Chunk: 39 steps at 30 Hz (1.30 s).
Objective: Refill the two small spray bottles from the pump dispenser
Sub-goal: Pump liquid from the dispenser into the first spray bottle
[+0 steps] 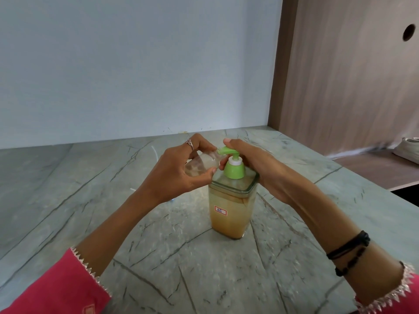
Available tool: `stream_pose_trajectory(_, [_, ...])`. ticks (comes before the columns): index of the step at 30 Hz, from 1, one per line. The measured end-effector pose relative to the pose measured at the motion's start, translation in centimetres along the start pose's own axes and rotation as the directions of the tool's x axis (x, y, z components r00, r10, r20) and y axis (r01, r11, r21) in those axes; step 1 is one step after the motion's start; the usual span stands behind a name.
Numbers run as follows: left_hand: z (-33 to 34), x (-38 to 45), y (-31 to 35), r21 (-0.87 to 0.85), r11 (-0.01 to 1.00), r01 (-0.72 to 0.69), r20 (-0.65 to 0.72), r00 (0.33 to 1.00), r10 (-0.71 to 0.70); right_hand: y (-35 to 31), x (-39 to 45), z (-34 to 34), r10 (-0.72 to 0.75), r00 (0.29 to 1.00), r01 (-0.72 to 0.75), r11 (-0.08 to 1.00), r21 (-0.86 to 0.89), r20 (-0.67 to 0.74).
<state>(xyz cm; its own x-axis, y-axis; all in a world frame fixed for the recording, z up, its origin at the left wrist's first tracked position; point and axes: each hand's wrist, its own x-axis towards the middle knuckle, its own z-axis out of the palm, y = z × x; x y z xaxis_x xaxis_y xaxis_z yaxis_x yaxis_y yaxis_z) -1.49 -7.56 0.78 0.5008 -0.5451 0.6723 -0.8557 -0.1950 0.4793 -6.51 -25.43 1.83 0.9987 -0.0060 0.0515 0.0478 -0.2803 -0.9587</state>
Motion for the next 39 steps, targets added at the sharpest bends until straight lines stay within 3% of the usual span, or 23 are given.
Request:
stream_pose_trajectory(10, [-0.2, 0.1, 0.1, -0.006, 1.000, -0.029, -0.009, 1.000, 0.029, -0.4, -0.2, -0.1, 0.078, 0.997, -0.078, 0.997, -0.009, 0.018])
stream_pose_trajectory(17, [-0.1, 0.0, 0.0, 0.014, 1.000, -0.027, -0.019, 0.999, 0.027, -0.3, 0.4, -0.2, 0.102, 0.995, -0.104, 0.977, 0.184, 0.020])
stream_pose_trajectory(23, [0.1, 0.0, -0.3, 0.030, 1.000, -0.009, -0.014, 1.000, 0.010, -0.1, 0.9, -0.1, 0.104, 0.994, -0.093, 0.971, 0.219, -0.038])
stream_pose_trajectory(32, [0.1, 0.1, -0.3, 0.018, 1.000, -0.004, -0.010, 1.000, 0.004, 0.2, 0.5, 0.4, -0.015, 0.995, 0.019, 0.999, 0.044, -0.099])
stream_pose_trajectory(39, [0.1, 0.1, 0.0, 0.013, 1.000, -0.007, -0.014, 1.000, 0.007, 1.1, -0.7, 2.2, -0.172, 0.939, 0.177, 0.984, -0.010, -0.296])
